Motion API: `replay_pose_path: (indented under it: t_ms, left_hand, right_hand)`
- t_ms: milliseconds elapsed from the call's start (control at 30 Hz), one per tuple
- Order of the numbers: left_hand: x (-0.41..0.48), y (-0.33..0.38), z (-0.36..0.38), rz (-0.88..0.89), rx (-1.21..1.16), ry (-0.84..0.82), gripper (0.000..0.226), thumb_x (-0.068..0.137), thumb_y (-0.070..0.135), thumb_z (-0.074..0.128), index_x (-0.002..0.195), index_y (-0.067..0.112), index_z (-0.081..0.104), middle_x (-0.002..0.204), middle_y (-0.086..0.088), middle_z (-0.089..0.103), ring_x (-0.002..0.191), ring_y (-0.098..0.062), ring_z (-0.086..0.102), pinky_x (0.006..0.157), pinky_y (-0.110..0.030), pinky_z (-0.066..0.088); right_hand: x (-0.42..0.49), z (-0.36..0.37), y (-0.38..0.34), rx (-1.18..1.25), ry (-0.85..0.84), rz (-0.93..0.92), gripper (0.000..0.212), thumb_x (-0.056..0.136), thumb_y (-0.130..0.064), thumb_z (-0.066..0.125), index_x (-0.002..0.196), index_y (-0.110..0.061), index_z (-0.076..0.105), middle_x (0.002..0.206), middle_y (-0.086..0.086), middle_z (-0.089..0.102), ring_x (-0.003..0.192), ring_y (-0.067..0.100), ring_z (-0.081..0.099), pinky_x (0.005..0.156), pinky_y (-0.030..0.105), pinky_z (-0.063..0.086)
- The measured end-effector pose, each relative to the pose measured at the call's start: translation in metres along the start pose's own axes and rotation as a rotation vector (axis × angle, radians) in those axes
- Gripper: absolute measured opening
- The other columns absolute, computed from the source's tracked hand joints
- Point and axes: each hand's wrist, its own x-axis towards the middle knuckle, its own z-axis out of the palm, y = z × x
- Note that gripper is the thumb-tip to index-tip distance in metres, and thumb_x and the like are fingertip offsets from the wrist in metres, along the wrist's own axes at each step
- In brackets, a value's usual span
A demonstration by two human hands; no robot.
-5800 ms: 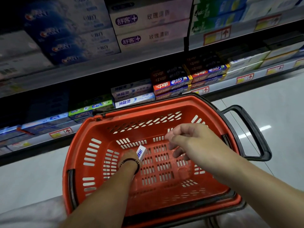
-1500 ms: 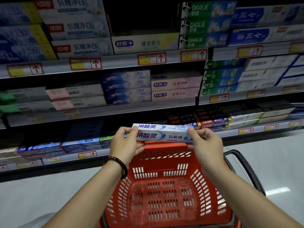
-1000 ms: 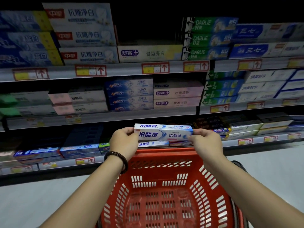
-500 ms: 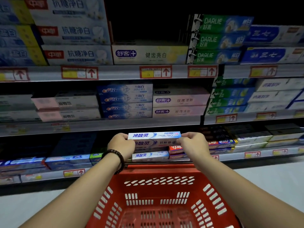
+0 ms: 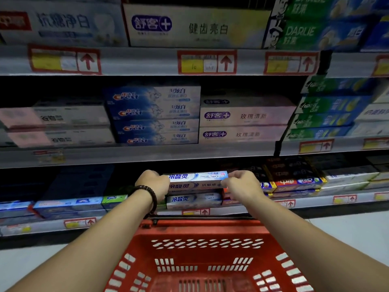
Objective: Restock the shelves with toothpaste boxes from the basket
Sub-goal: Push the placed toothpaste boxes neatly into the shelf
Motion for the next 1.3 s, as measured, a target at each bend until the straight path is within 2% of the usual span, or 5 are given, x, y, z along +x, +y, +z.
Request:
replay_pose_path:
  t_ms: [167, 367, 700, 1000, 1300]
  left_hand:
    - [0.011, -0.009, 0.006, -0.075, -0.053, -0.07, 0.016, 0.089, -0.004, 0.047, 0.083, 0.011, 0.046, 0.055, -0.004, 0.04, 0.037, -0.018, 0.04, 0.04, -0.021, 0.032]
    - [0.029, -0.012, 0.01, -0.02, 0.038, -0.011, 0.016, 0.09, 0.005, 0.06, 0.075, 0.007, 0.056, 0.08, -0.017, 0.071, 0.071, -0.032, 0.074, 0.063, -0.042, 0.061]
    - [0.048, -0.02, 0.013, -0.077, 0.144, -0.106, 0.016, 0.093, 0.009, 0.056, 0.101, -0.003, 0.064, 0.083, -0.018, 0.074, 0.069, -0.029, 0.079, 0.056, -0.035, 0.055]
    - [0.049, -0.022, 0.012, -0.091, 0.193, -0.156, 0.013, 0.096, 0.012, 0.064, 0.098, 0.0, 0.064, 0.094, -0.02, 0.071, 0.072, -0.029, 0.07, 0.055, -0.03, 0.052]
    - [0.053, -0.02, 0.004, -0.052, 0.303, -0.205, 0.02, 0.094, 0.019, 0.074, 0.101, 0.0, 0.068, 0.089, -0.017, 0.076, 0.056, -0.02, 0.069, 0.048, -0.027, 0.051]
  right_hand:
    - [0.025, 0.013, 0.01, -0.015, -0.059, 0.028, 0.035, 0.061, -0.038, 0.076, 0.092, -0.022, 0.075, 0.089, 0.005, 0.078, 0.088, 0.027, 0.076, 0.084, 0.048, 0.065]
    - [0.041, 0.015, 0.026, -0.008, -0.108, 0.048, 0.022, 0.079, -0.023, 0.078, 0.099, -0.014, 0.078, 0.078, 0.007, 0.075, 0.067, 0.021, 0.07, 0.058, 0.031, 0.054]
    - [0.055, 0.02, 0.031, -0.06, -0.164, 0.043, 0.019, 0.08, -0.022, 0.075, 0.094, -0.01, 0.078, 0.089, 0.011, 0.075, 0.075, 0.025, 0.076, 0.072, 0.042, 0.064]
    - [0.064, 0.021, 0.032, -0.174, -0.216, 0.039, 0.016, 0.085, -0.019, 0.074, 0.091, -0.004, 0.076, 0.061, 0.008, 0.068, 0.054, 0.022, 0.06, 0.052, 0.029, 0.046]
    - [0.069, 0.02, 0.027, -0.465, -0.172, -0.102, 0.037, 0.084, -0.03, 0.08, 0.095, 0.005, 0.074, 0.089, 0.019, 0.078, 0.093, 0.038, 0.074, 0.073, 0.04, 0.062]
